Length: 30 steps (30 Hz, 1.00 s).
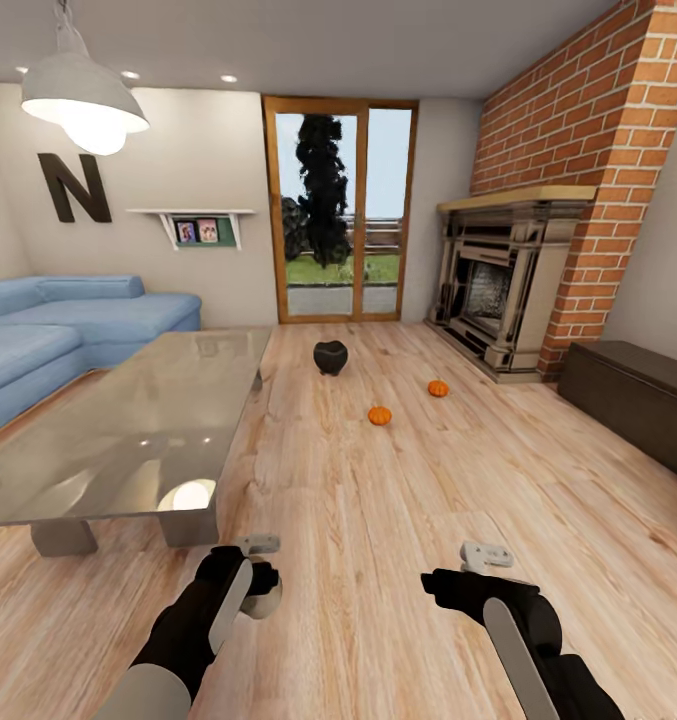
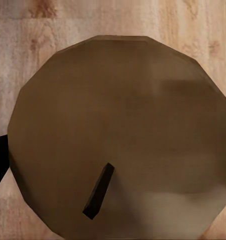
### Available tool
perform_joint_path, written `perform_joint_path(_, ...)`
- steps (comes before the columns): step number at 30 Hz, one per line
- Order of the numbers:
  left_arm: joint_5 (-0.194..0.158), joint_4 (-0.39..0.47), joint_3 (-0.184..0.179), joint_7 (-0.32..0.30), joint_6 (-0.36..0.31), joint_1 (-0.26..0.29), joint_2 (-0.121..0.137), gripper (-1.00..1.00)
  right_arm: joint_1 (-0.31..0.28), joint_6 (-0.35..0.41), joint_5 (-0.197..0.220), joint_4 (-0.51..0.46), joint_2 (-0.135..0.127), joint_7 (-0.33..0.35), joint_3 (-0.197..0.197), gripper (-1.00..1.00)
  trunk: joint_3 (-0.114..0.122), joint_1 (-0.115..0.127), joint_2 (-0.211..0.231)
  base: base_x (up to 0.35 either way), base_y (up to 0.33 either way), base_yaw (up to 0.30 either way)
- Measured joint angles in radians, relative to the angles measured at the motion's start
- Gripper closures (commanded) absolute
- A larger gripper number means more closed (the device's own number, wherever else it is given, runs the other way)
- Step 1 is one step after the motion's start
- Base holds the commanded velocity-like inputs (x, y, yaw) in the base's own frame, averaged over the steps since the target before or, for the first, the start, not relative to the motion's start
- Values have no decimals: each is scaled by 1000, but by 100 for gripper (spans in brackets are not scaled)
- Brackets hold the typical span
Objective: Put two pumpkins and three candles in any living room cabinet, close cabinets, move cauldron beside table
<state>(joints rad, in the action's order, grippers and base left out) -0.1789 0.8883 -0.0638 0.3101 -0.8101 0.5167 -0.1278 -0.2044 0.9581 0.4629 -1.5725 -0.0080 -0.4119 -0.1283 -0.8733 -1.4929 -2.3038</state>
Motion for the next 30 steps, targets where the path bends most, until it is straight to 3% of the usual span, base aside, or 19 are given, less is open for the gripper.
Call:
perform_joint_path(12,0,0,0,-2,0,0,0,100,1,0,1,1,0,1,0,-100,52,46,84,-1,0,-211)
perform_joint_path(26,1,2,-1,-4,1,0,0,100,1,0,1,1,-1,0,0,-100,70,46,84,0,-17,-218)
perform_joint_path(28,-1,2,-13,-4,2,0,0,100,1,0,1,1,-2,0,0,-100,73,46,84,0,-199,-218)
perform_joint_path(30,-6,3,-49,-3,3,0,0,100,1,0,1,1,-1,0,0,-100,75,46,84,0,-246,-218)
